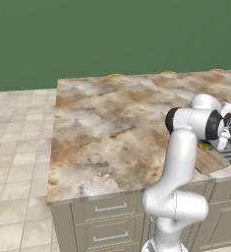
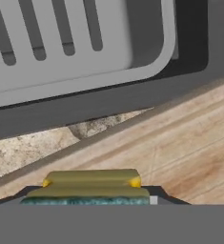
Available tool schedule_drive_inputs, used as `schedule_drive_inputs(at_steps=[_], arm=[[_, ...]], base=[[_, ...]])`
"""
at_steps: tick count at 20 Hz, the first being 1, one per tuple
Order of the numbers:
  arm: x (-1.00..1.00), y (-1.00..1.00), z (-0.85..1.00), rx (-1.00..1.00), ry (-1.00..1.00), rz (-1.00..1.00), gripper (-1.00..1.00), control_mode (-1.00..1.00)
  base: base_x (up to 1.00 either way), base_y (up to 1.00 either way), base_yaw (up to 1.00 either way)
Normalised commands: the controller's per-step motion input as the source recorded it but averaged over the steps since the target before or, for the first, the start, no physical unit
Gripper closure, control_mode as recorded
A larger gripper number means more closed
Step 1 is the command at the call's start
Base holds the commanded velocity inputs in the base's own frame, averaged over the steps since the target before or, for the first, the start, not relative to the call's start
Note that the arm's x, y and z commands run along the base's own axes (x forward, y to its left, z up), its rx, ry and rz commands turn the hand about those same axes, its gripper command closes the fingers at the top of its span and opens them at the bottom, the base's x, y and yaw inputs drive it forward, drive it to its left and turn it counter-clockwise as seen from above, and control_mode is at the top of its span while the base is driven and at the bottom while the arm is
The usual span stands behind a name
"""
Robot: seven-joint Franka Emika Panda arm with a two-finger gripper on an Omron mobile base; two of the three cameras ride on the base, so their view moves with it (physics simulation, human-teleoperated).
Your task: Pick up the sponge from the counter and clean the cutting board by briefly scrubbing or pressing down on the cutting board. Once finished, release the sponge.
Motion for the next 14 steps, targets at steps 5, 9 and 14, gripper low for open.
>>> schedule_drive_inputs(at_steps=[5,9,14], arm=[[-0.72,-0.33,-0.31,0.05,-0.05,0.00,1.00,-1.00],[-0.66,-0.25,-0.21,0.00,0.00,0.00,1.00,-1.00],[-0.70,-0.21,-0.07,0.00,0.01,0.00,1.00,-1.00]], base=[[0.00,0.00,0.00],[0.00,0.00,0.00],[0.00,0.00,0.00]])
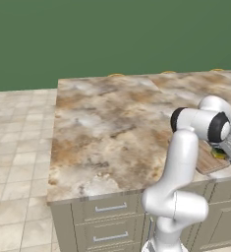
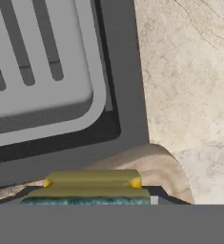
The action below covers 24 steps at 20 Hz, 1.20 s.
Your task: Pick up the sponge from the counter and clean the cutting board by briefly scrubbing or pressing down on the cutting board. Once finished, release the sponge.
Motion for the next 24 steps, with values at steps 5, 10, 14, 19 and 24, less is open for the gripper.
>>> schedule_drive_inputs(at_steps=[5,10,14,19,24], arm=[[-0.71,-0.13,-0.08,0.00,0.01,0.00,1.00,-1.00],[-0.58,-0.02,-0.05,0.00,0.05,0.00,1.00,-1.00],[-0.04,0.19,0.19,0.00,0.02,0.00,1.00,-1.00],[0.02,0.30,0.37,0.00,0.00,-0.01,1.00,-1.00],[0.00,0.29,0.14,-0.03,0.00,-0.06,1.00,-1.00]], base=[[0.00,0.00,0.00],[0.00,0.00,0.00],[0.00,0.00,0.00],[0.00,0.00,0.00],[0.00,0.00,0.00]])
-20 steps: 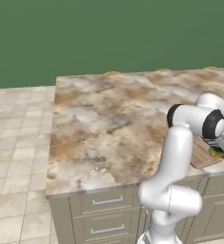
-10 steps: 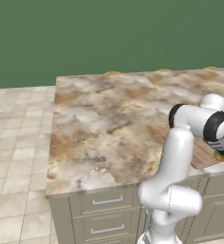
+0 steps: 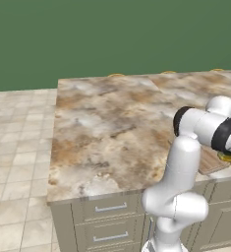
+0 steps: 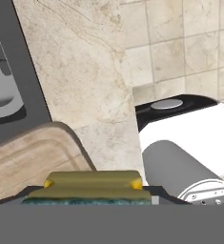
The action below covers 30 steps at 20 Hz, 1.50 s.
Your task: Pick up the sponge from the counter and clean the cutting board by briefly scrubbing or pressing down on the cutting board. Once finished, release the sponge.
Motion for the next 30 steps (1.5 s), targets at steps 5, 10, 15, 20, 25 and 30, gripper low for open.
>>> schedule_drive_inputs(at_steps=[5,10,15,20,25,30], arm=[[0.01,0.47,0.00,-0.09,0.02,-0.06,1.00,-1.00],[0.08,0.34,-0.12,-0.11,0.05,-0.02,1.00,-1.00],[0.00,0.02,-0.27,-0.07,0.03,0.00,1.00,-1.00],[0.04,0.00,-0.22,0.00,0.03,0.00,1.00,-1.00],[0.19,0.03,-0.18,0.00,0.06,0.01,1.00,-1.00],[0.28,0.03,-0.21,0.00,0.04,0.02,1.00,-1.00]], base=[[0.00,0.00,0.00],[0.00,0.00,0.00],[0.00,0.00,0.00],[0.00,0.00,0.00],[0.00,0.00,0.00],[0.00,0.00,0.00]])
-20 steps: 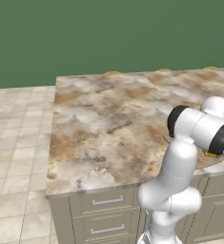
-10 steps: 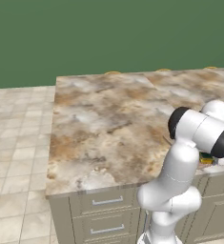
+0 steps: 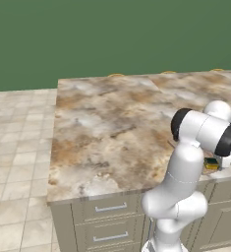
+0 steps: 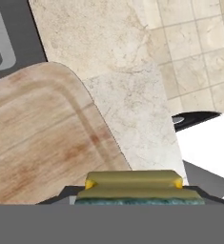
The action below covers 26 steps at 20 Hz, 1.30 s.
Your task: Pick up the sponge from the counter and clean the cutting board by briefly scrubbing or pressing down on the cutting board. Once finished, release the sponge.
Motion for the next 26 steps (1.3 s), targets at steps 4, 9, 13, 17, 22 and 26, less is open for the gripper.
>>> schedule_drive_inputs(at_steps=[4,9,13,17,22,26], arm=[[0.31,0.04,-0.19,0.00,0.00,0.01,1.00,-1.00],[0.29,0.09,-0.09,0.00,-0.01,0.00,1.00,-1.00],[0.30,0.25,-0.04,0.00,-0.02,0.00,1.00,-1.00],[0.33,0.30,0.00,0.00,-0.01,0.00,1.00,-1.00],[0.45,0.27,0.00,0.00,-0.02,0.00,1.00,-1.00],[0.61,0.07,-0.02,0.00,-0.02,0.00,1.00,-1.00]], base=[[0.00,0.00,0.00],[0.00,0.00,0.00],[0.00,0.00,0.00],[0.00,0.00,0.00],[0.00,0.00,0.00],[0.00,0.00,0.00]])
